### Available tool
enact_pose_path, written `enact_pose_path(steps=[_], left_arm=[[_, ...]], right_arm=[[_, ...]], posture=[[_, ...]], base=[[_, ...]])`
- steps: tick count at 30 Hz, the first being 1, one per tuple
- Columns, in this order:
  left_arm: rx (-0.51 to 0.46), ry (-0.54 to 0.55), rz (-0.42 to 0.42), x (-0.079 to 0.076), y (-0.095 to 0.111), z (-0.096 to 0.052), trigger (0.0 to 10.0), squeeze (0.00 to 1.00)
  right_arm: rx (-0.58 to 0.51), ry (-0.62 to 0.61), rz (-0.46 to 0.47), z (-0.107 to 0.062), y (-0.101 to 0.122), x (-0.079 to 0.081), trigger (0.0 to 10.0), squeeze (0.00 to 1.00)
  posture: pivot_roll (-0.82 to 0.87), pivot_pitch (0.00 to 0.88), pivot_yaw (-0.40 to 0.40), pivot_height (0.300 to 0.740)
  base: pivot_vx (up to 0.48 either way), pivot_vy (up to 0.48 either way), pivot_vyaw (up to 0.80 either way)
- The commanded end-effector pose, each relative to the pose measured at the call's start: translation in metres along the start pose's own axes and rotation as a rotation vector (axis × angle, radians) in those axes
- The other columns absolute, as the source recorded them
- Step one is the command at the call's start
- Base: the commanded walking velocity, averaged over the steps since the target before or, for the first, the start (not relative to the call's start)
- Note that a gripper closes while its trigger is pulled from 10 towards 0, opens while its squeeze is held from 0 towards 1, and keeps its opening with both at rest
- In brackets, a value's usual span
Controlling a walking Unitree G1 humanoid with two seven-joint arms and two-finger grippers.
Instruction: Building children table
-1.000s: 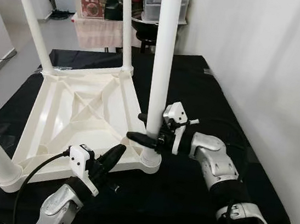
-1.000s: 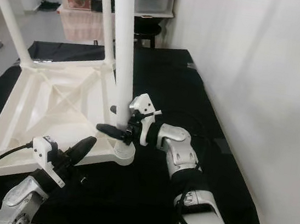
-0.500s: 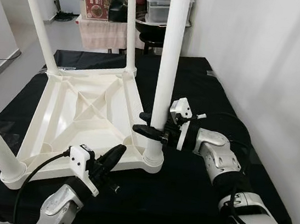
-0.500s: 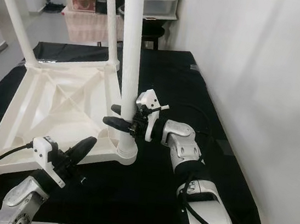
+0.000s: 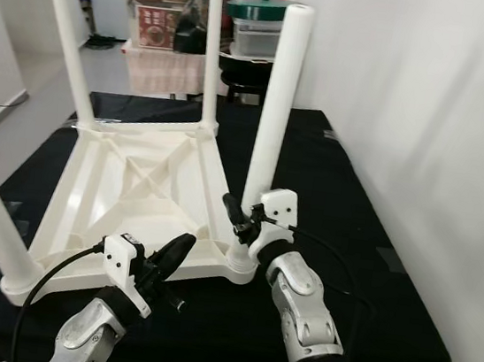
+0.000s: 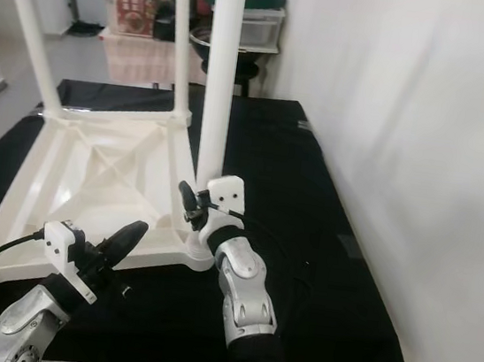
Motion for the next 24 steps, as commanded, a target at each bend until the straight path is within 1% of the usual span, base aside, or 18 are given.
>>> enact_pose_path(steps=[1, 2, 3, 4, 5, 6, 8, 9, 12, 13, 16, 17, 18, 19, 20, 22, 23, 24], left_arm=[[0.029, 0.008, -0.008, 0.003, -0.006, -0.002, 10.0, 0.00], [0.028, 0.008, -0.006, 0.003, -0.006, 0.000, 10.0, 0.00], [0.028, 0.008, -0.006, 0.003, -0.006, 0.000, 10.0, 0.00], [0.024, 0.010, -0.003, 0.004, -0.005, 0.001, 10.0, 0.00], [0.019, 0.011, -0.001, 0.004, -0.004, 0.003, 10.0, 0.00], [0.019, 0.011, -0.001, 0.004, -0.004, 0.003, 10.0, 0.00], [0.012, 0.013, 0.001, 0.004, -0.003, 0.005, 10.0, 0.00], [0.011, 0.013, 0.002, 0.004, -0.003, 0.006, 10.0, 0.00], [0.010, 0.013, 0.002, 0.004, -0.003, 0.006, 10.0, 0.00], [0.009, 0.013, 0.002, 0.004, -0.003, 0.007, 10.0, 0.00], [0.009, 0.012, 0.003, 0.004, -0.003, 0.007, 10.0, 0.00], [0.008, 0.012, 0.003, 0.004, -0.003, 0.008, 10.0, 0.00], [0.007, 0.012, 0.004, 0.004, -0.003, 0.009, 10.0, 0.00], [0.006, 0.013, 0.004, 0.004, -0.003, 0.010, 10.0, 0.00], [0.006, 0.013, 0.004, 0.004, -0.003, 0.010, 10.0, 0.00], [0.005, 0.013, 0.006, 0.004, -0.003, 0.011, 10.0, 0.00], [0.005, 0.013, 0.006, 0.004, -0.003, 0.011, 10.0, 0.00], [0.006, 0.014, 0.006, 0.005, -0.003, 0.011, 10.0, 0.00]], right_arm=[[0.135, 0.038, 0.047, -0.004, -0.039, 0.016, 0.0, 0.00], [0.128, 0.048, 0.034, 0.000, -0.035, 0.015, 10.0, 0.00], [0.128, 0.048, 0.034, 0.000, -0.035, 0.015, 10.0, 0.00], [0.107, 0.113, 0.035, 0.006, -0.027, 0.018, 10.0, 0.95], [0.078, 0.191, 0.048, 0.009, -0.017, 0.023, 10.0, 1.00], [0.078, 0.191, 0.048, 0.009, -0.017, 0.023, 10.0, 1.00], [0.029, 0.322, 0.046, 0.010, 0.000, 0.029, 10.0, 1.00], [0.018, 0.335, 0.033, 0.010, 0.006, 0.028, 10.0, 1.00], [0.009, 0.341, 0.018, 0.009, 0.011, 0.027, 10.0, 1.00], [-0.001, 0.377, 0.023, 0.008, 0.013, 0.028, 10.0, 1.00], [-0.010, 0.408, 0.026, 0.008, 0.015, 0.028, 10.0, 1.00], [-0.033, 0.486, 0.007, 0.006, 0.022, 0.027, 10.0, 0.00], [-0.057, 0.595, -0.010, 0.004, 0.031, 0.022, 10.0, 0.00], [-0.063, 0.674, -0.026, 0.003, 0.036, 0.017, 10.0, 0.00], [-0.063, 0.674, -0.026, 0.003, 0.036, 0.017, 10.0, 0.00], [-0.049, 0.739, -0.033, 0.004, 0.040, 0.007, 10.0, 0.00], [-0.049, 0.739, -0.033, 0.004, 0.040, 0.007, 10.0, 0.00], [-0.041, 0.751, -0.021, 0.005, 0.040, 0.004, 0.0, 0.00]], posture=[[0.01, 0.000, 0.027, 0.740], [0.01, 0.000, 0.022, 0.740], [0.01, 0.000, 0.022, 0.740], [0.02, 0.000, 0.015, 0.740], [0.02, 0.000, 0.012, 0.740], [0.02, 0.000, 0.012, 0.740], [0.02, 0.000, 0.011, 0.740], [0.02, 0.000, 0.010, 0.740], [0.02, 0.000, 0.008, 0.740], [0.02, 0.000, 0.007, 0.740], [0.02, 0.000, 0.007, 0.740], [0.02, 0.000, 0.004, 0.740], [0.03, 0.000, -0.002, 0.740], [0.04, 0.000, -0.006, 0.740], [0.04, 0.000, -0.006, 0.740], [0.04, 0.000, -0.008, 0.740], [0.04, 0.000, -0.008, 0.740], [0.05, 0.000, -0.009, 0.740]], base=[[0.000, 0.000, 0.00], [0.000, 0.000, 0.00], [0.000, 0.000, 0.00], [0.000, 0.000, 0.00], [0.000, 0.000, 0.00], [0.000, 0.000, 0.00], [0.000, 0.000, 0.00], [0.000, 0.000, 0.00], [0.000, 0.000, 0.00], [0.000, 0.000, 0.00], [0.000, 0.000, 0.00], [0.000, 0.000, 0.00], [0.000, 0.000, 0.00], [0.000, 0.000, 0.00], [0.000, 0.000, 0.00], [0.000, 0.000, 0.00], [0.000, 0.000, 0.00], [0.000, 0.000, 0.00]])
Point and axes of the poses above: a point about 5 cm out from each wrist's last joint towards the gripper, its own z axis pointing out of the wrist towards the gripper, its own y axis along the axis of the wrist's last joint, x = y × z, the point moved 6 cm from there along z, pointing out of the wrist towards the gripper, and after that the axes turned 6 degrees about -z, right-handed, at the moved point
